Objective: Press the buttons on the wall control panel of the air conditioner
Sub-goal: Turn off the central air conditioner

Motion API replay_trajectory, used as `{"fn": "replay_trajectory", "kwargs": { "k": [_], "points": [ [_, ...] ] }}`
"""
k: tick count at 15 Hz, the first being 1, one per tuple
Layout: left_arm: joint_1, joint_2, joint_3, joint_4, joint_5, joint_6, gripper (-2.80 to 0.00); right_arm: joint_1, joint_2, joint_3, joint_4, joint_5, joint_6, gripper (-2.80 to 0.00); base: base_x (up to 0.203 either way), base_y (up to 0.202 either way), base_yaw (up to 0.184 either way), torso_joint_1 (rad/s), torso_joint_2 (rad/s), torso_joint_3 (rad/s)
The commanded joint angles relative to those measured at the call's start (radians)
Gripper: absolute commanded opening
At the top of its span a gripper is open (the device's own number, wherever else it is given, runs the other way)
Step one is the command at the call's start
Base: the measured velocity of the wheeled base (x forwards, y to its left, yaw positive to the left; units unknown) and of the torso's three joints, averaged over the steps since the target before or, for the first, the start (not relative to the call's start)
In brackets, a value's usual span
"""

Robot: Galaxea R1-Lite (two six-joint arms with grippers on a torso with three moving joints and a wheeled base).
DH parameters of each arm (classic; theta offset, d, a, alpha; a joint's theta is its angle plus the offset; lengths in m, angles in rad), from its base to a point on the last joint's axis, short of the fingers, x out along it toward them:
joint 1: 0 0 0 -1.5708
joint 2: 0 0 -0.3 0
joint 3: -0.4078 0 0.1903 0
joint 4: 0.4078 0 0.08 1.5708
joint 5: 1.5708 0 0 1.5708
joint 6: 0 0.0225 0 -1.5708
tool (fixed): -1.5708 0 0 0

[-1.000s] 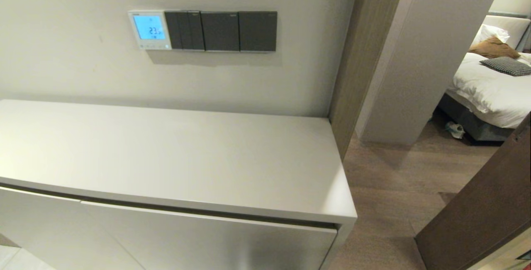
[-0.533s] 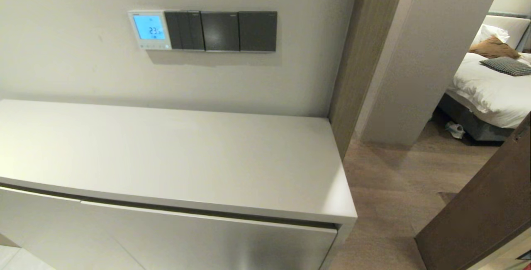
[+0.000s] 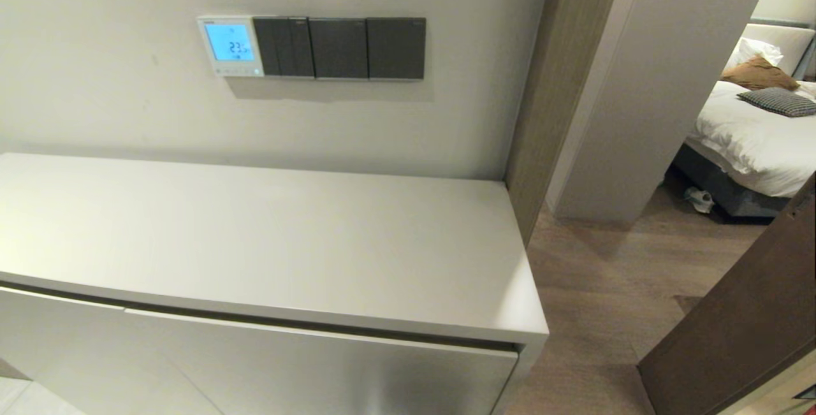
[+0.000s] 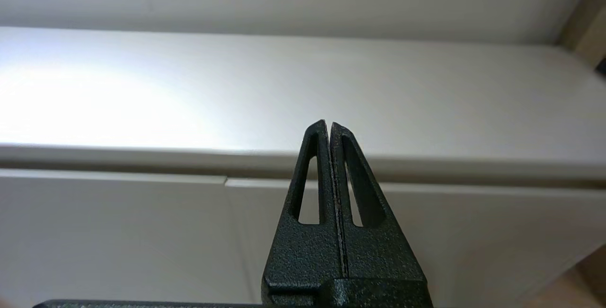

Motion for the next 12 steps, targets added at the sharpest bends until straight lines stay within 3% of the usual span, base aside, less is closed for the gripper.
{"fn": "replay_trajectory", "kwargs": {
  "k": [1,6,12],
  "points": [
    [-0.002,0.291,-0.106,-0.052,-0.025,-0.025,-2.8,0.0,0.001,0.002,0.0,0.0,0.0,-2.8,0.0,0.0,0.0,0.0,0.0,0.0],
    [-0.013,0.687,-0.322,-0.224,-0.061,-0.06,-2.8,0.0,0.001,0.002,0.0,0.0,0.0,-2.8,0.0,0.0,0.0,0.0,0.0,0.0],
    [-0.126,0.994,-0.555,-0.339,-0.07,-0.082,-2.8,0.0,0.001,0.002,0.0,0.0,-0.001,-2.8,0.0,0.0,0.0,0.0,0.0,0.0]
  ]
}}
